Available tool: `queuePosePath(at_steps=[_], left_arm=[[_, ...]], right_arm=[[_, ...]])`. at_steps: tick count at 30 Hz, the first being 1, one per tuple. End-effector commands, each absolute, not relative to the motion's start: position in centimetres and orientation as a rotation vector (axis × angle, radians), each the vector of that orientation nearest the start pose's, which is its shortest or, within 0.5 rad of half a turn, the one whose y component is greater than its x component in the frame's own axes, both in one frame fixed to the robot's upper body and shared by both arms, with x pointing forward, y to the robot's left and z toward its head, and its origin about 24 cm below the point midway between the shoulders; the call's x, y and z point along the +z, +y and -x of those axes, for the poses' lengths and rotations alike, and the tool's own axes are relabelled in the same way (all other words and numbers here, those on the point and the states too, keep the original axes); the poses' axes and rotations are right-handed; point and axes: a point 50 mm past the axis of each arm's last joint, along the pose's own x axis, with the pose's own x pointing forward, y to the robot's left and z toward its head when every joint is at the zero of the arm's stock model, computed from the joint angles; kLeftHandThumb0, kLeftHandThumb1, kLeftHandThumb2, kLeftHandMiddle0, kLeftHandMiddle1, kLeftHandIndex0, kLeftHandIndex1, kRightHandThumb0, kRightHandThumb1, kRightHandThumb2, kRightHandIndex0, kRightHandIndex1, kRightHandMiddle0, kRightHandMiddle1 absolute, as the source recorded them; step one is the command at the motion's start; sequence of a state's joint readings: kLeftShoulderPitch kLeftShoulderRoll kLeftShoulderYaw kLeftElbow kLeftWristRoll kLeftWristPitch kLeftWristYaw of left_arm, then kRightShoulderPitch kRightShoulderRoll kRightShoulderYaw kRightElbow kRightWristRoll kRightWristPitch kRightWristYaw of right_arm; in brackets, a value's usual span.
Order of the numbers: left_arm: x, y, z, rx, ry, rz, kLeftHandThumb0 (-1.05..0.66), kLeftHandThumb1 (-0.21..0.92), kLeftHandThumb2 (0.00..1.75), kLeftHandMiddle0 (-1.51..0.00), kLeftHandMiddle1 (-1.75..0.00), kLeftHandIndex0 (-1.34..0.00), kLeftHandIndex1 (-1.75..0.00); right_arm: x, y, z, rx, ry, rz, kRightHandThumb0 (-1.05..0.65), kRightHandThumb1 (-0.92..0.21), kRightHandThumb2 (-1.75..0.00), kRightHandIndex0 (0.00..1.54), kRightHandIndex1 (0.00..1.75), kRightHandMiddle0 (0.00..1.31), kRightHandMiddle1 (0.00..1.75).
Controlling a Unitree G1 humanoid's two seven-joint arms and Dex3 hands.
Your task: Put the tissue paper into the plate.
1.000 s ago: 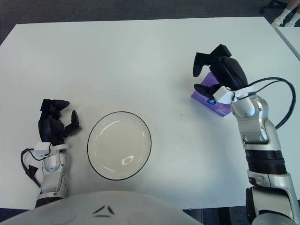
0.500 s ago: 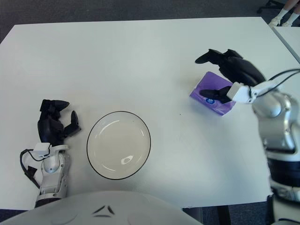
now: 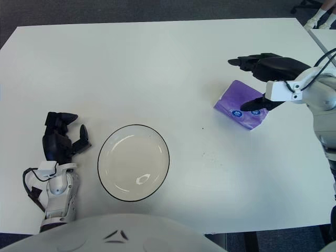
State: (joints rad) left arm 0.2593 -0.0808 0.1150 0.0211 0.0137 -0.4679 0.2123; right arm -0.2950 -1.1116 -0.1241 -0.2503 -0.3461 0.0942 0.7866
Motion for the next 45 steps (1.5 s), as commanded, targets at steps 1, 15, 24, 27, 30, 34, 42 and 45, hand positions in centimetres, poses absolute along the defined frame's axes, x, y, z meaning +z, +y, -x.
queuePosePath(at_steps=[1, 15, 24, 27, 30, 34, 42, 45], left_arm=[[-1.7, 18.4, -16.2, 0.423, 0.038, 0.022, -0.01, 0.35, 1.22, -0.66, -1.53, -0.41, -1.75], [-1.8, 18.3, -16.3, 0.425, 0.038, 0.031, -0.01, 0.36, 1.21, -0.66, -1.52, -0.4, -1.75], [-1.9, 18.4, -16.2, 0.433, 0.045, 0.03, -0.01, 0.36, 1.2, -0.67, -1.51, -0.4, -1.75], [-1.9, 18.4, -16.2, 0.434, 0.047, 0.027, -0.01, 0.36, 1.2, -0.66, -1.5, -0.41, -1.75], [-1.9, 18.3, -16.2, 0.435, 0.046, 0.026, -0.01, 0.36, 1.2, -0.66, -1.5, -0.41, -1.75], [-1.9, 18.4, -16.1, 0.436, 0.039, 0.023, -0.01, 0.36, 1.21, -0.65, -1.52, -0.4, -1.75], [-1.9, 18.5, -15.9, 0.44, 0.042, 0.022, -0.01, 0.36, 1.21, -0.65, -1.54, -0.4, -1.75], [-1.9, 18.6, -15.9, 0.441, 0.041, 0.022, -0.01, 0.36, 1.21, -0.65, -1.54, -0.4, -1.75]], right_arm=[[25.0, -26.6, -26.2, 0.39, 0.097, 1.556, -1.0, -0.58, -0.41, 0.0, 0.0, 0.0, 0.0], [24.5, -27.1, -26.7, 0.366, 0.193, 1.581, -0.73, -0.21, -0.9, 0.0, 0.0, 0.0, 0.0], [22.6, -27.8, -26.8, 0.404, 0.288, 1.567, -0.62, -0.07, -1.1, 0.0, 0.0, 0.0, 0.0], [21.0, -28.4, -27.6, 0.418, 0.314, 1.56, -0.59, -0.05, -1.14, 0.0, 0.0, 0.0, 0.0], [19.2, -29.0, -28.4, 0.436, 0.344, 1.559, -0.63, -0.05, -1.14, 0.0, 0.0, 0.0, 0.0], [18.5, -29.5, -28.5, 0.492, 0.382, 1.572, -0.79, -0.19, -0.94, 0.0, 0.0, 0.0, 0.0], [17.3, -30.0, -28.5, 0.53, 0.409, 1.564, -0.95, -0.36, -0.73, 0.0, 0.0, 0.0, 0.0], [17.2, -30.0, -28.5, 0.54, 0.424, 1.548, -0.96, -0.37, -0.72, 0.0, 0.0, 0.0, 0.0]])
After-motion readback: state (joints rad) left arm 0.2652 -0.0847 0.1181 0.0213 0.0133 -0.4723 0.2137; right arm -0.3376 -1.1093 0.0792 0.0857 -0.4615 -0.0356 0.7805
